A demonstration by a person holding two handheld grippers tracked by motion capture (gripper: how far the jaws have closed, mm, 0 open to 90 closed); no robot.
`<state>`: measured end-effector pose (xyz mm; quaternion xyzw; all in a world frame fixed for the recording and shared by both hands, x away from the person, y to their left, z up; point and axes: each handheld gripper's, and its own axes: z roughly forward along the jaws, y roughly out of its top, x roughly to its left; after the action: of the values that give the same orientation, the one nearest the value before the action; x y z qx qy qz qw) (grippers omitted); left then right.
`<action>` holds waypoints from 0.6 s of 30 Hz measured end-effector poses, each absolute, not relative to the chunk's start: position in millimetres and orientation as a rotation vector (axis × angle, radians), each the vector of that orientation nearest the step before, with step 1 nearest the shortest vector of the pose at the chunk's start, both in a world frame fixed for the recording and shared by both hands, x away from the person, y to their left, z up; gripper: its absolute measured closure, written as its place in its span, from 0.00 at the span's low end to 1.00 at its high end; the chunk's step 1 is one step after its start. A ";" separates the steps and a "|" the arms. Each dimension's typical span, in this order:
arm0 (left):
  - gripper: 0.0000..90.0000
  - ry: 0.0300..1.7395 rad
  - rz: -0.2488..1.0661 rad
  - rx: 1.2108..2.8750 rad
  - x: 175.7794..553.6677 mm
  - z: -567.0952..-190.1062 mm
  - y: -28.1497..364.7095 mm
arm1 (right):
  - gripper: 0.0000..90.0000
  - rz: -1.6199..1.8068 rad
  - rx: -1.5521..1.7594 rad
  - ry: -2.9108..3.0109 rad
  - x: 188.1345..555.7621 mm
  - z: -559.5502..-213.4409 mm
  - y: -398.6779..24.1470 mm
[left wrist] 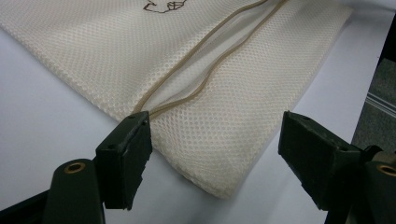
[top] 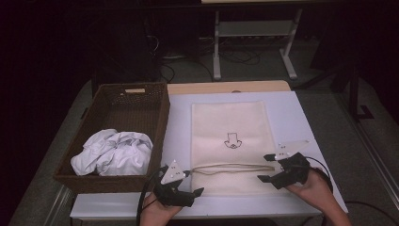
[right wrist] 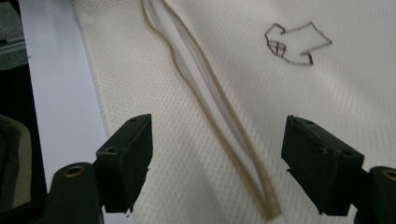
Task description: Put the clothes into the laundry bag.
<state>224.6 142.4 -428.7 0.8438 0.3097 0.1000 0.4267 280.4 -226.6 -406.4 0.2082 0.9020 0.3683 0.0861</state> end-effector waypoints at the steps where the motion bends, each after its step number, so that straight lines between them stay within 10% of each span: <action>1: 0.28 0.773 0.250 2.108 224.5 -428.7 142.4 | 0.28 1.098 0.613 2.695 282.6 -405.3 -224.0; 18: 0.28 0.764 0.241 2.111 223.9 -428.3 141.6 | 0.35 0.994 0.438 2.851 326.3 -404.5 -170.7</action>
<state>223.9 141.6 -428.3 0.8451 0.3060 0.0966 0.4277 326.3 -170.7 -404.5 0.1435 0.9335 0.3254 0.0455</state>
